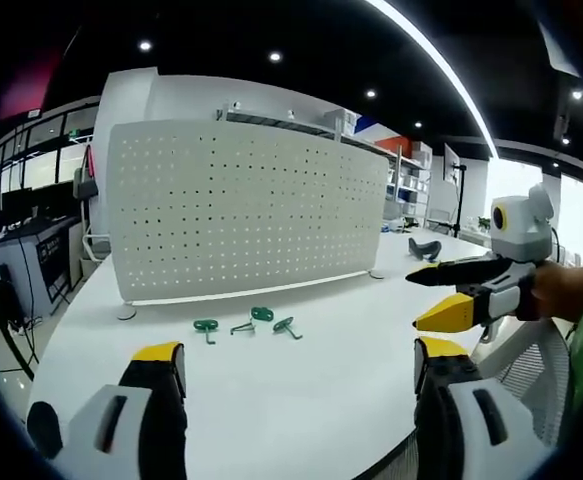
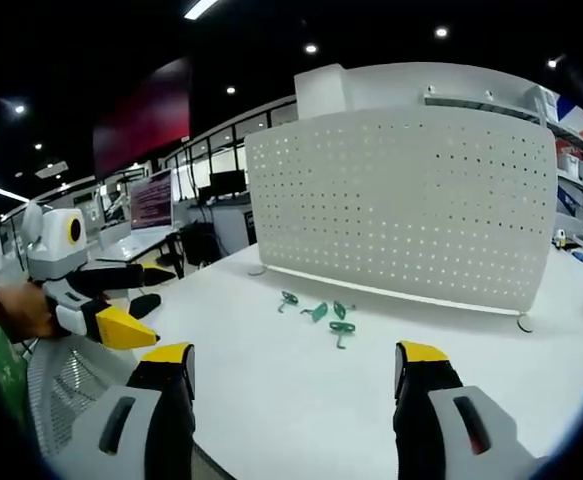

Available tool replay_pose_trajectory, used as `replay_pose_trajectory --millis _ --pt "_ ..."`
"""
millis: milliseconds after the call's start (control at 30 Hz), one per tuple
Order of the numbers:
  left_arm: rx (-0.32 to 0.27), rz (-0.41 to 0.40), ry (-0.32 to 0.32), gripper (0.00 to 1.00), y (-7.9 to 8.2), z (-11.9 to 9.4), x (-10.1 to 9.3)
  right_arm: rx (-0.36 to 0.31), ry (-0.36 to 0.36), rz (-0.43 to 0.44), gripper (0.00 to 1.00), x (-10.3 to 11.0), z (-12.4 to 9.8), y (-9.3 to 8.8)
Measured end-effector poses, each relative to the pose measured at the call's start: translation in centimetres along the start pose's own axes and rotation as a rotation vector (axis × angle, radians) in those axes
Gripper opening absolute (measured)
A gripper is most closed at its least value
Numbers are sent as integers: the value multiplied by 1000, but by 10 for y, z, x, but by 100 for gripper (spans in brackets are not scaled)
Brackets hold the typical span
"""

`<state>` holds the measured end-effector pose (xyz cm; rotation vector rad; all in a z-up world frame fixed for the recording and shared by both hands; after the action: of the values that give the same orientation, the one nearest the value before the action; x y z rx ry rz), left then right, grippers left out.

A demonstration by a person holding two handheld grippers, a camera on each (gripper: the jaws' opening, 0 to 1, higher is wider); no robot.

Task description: Insert the hook assembly into the mounting plate slot until the hook locks in place.

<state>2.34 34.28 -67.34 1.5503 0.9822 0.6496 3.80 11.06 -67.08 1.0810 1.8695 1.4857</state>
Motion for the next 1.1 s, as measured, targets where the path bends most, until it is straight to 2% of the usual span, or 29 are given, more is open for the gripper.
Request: replay_pose_trajectory --millis 1100 --pt "10 12 11 95 -2 1 1 -6 -5 -5 80 -15 11 5"
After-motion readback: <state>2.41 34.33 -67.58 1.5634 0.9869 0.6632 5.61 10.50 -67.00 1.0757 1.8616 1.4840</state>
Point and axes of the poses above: the point that each gripper's makers call its tool centre point, and the gripper's own axes: z roughly forward along the fingers, x roughly to its left, y roughly out of its top, the point moved 9 cm from there along -z, roughly backward along the fingers, and after that the axes turned 3 degrees about -x, right-handed, at the moved point
